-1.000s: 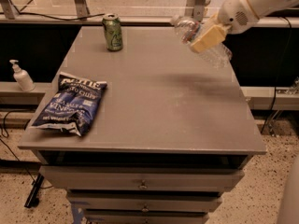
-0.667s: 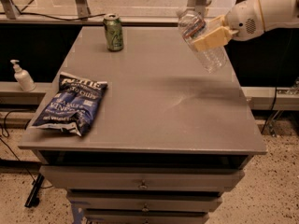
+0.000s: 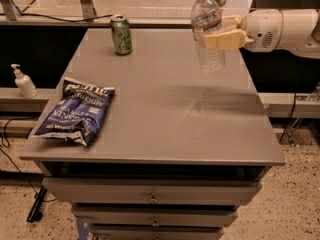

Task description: Place water bottle upright

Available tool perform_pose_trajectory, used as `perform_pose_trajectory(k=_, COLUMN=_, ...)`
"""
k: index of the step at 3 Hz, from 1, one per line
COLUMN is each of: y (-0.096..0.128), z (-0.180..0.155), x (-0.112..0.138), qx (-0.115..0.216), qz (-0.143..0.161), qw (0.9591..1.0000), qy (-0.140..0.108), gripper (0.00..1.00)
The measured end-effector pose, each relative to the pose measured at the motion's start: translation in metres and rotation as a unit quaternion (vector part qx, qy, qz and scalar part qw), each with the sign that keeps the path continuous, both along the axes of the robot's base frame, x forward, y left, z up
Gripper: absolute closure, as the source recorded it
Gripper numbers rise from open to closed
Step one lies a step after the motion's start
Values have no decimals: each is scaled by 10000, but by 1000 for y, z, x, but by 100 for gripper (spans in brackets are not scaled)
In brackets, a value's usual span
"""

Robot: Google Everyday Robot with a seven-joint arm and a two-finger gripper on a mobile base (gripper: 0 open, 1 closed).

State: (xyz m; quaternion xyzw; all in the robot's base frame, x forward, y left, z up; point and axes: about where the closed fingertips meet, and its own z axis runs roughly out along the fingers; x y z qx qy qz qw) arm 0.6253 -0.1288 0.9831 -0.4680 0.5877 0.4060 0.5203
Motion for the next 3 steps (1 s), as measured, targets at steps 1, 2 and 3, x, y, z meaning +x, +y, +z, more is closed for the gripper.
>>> perform_pose_trajectory(k=1, y=7, z=4, x=-2, qx=40, qz=83, qw=9999, qy=-112, gripper=100)
perform_pose_trajectory(k=2, y=6, z=-3, x=-6, qx=288, qz=118, qw=9993, qy=-216, gripper=100)
perform_pose_trajectory(k=3, y=3, z=-13, x=-8, qx=841, qz=109, qw=9951, qy=-502, gripper=100)
